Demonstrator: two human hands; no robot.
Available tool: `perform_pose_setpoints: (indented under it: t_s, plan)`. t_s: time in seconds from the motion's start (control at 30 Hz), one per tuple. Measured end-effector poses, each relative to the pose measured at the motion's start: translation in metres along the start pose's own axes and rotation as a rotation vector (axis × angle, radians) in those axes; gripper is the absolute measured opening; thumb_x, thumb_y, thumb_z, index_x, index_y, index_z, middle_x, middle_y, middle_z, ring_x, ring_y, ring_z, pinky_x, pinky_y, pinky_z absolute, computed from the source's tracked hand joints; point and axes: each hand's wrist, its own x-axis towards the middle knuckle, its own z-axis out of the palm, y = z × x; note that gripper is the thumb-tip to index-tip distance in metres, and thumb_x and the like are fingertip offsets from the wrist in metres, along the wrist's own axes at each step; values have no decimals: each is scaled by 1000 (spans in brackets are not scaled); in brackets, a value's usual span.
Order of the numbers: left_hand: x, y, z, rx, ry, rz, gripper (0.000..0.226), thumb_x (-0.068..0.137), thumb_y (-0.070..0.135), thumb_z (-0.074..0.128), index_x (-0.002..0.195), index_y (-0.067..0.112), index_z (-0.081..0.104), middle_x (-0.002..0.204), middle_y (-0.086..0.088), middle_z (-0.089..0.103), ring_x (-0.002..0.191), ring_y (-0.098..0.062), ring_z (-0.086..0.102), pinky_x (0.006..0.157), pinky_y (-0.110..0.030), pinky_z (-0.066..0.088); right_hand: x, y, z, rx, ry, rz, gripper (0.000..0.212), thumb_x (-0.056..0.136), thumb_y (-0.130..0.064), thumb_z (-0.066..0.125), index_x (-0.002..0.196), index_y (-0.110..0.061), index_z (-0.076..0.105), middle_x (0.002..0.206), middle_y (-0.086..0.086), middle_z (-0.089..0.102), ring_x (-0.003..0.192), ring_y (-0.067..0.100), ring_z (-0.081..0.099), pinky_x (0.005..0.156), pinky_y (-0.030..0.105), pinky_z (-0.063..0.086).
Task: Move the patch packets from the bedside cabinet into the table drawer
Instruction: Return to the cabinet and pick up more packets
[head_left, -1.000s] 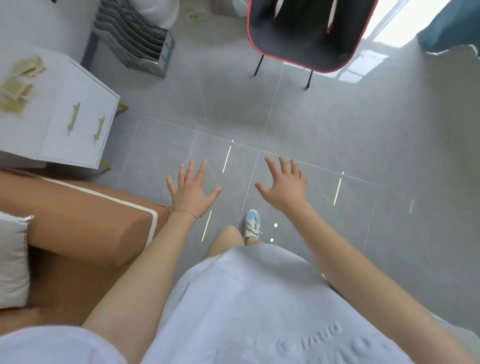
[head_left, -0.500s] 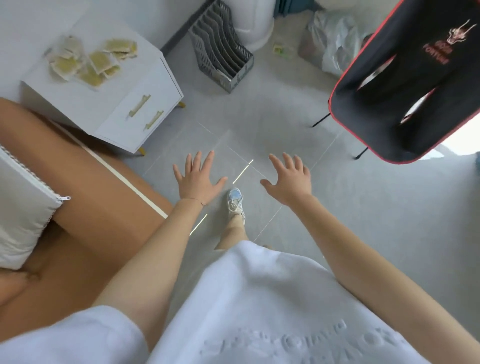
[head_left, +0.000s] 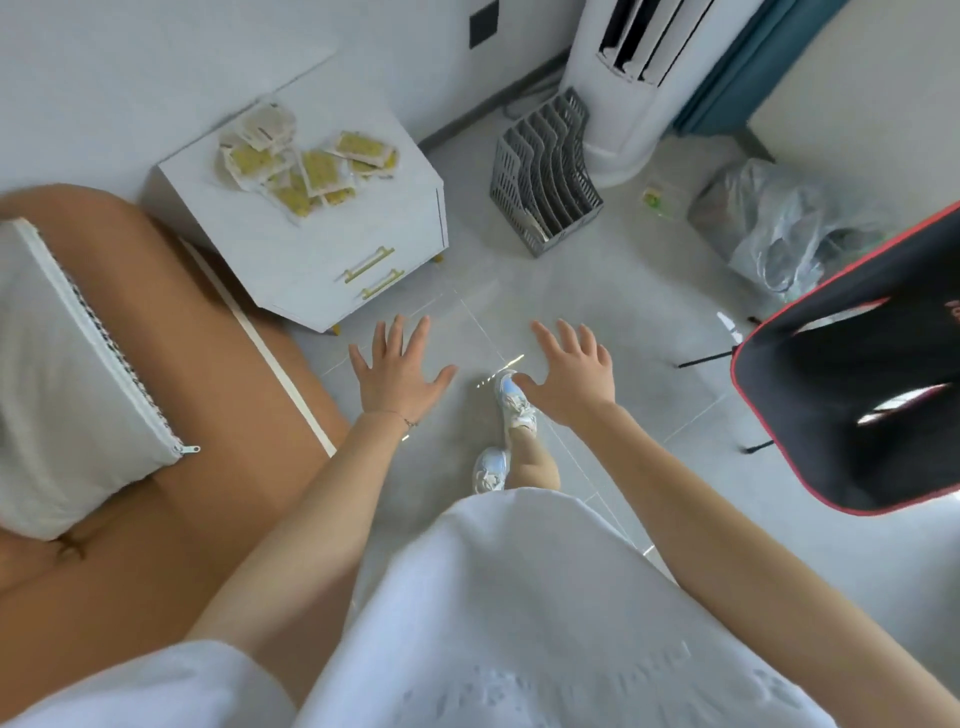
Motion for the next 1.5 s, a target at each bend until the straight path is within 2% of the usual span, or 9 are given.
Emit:
perform_pose_setpoints:
  t_s: [0.2,0.33,0.47,0.73,1.03,1.23,1.4,1.5]
  plan:
    - [68,-40,-34,-86,45,-143,75,89,62,40,151,33,7,160,-1,0,147,-23,-7,113,-58,-5,92,-48,-36,-68,-32,-113,73,93,-57,43,153,-32,10,160,3,12,148,30,5,119,45,12]
    - [124,-71,-59,-183,57,-273,76,88,62,42,150,35,8,160,-1,3,147,-23,-5,116,-56,6,161,-84,-65,-161,-100,-198,74,93,-57,42,153,-32,6,161,4,8,148,29,3,119,44,14]
    - [161,-92,-87,-181,67,-389,75,87,67,38,150,36,10,160,0,7,148,-22,1,114,-56,7,222,-123,-110,-187,-143,-245,75,92,-56,44,153,-32,7,161,4,9,148,28,4,118,45,14]
    - [222,-137,-137,-319,82,-537,73,90,63,38,151,35,9,160,0,2,147,-20,-6,113,-55,-7,326,-202,-168,-210,-128,-293,74,92,-55,46,153,-32,11,160,2,13,147,27,9,113,46,21]
    - [310,-213,-132,-370,81,-537,72,91,59,40,151,33,8,160,-1,1,147,-22,-6,115,-55,-6,422,-258,-130,-182,-155,-236,76,91,-56,48,152,-31,12,160,4,14,147,29,10,112,49,23]
    - [363,-253,-108,-456,19,-584,73,93,56,40,151,31,5,160,0,-1,147,-21,-5,115,-53,-3,483,-268,-101,-140,-170,-172,81,89,-56,54,153,-28,12,160,6,12,147,29,8,113,49,22]
    - [420,-285,-83,-538,48,-635,73,93,55,42,151,27,9,160,-3,1,148,-24,-2,116,-53,0,535,-266,-61,-156,-238,-153,98,81,-54,67,154,-27,7,162,4,2,149,29,3,117,50,16]
    - [457,-308,-72,-569,107,-666,78,89,61,46,150,25,13,160,-6,2,147,-25,-1,115,-54,3,558,-264,-35,-129,-196,-163,111,75,-59,69,154,-24,-1,162,3,-4,149,28,-1,119,49,11]
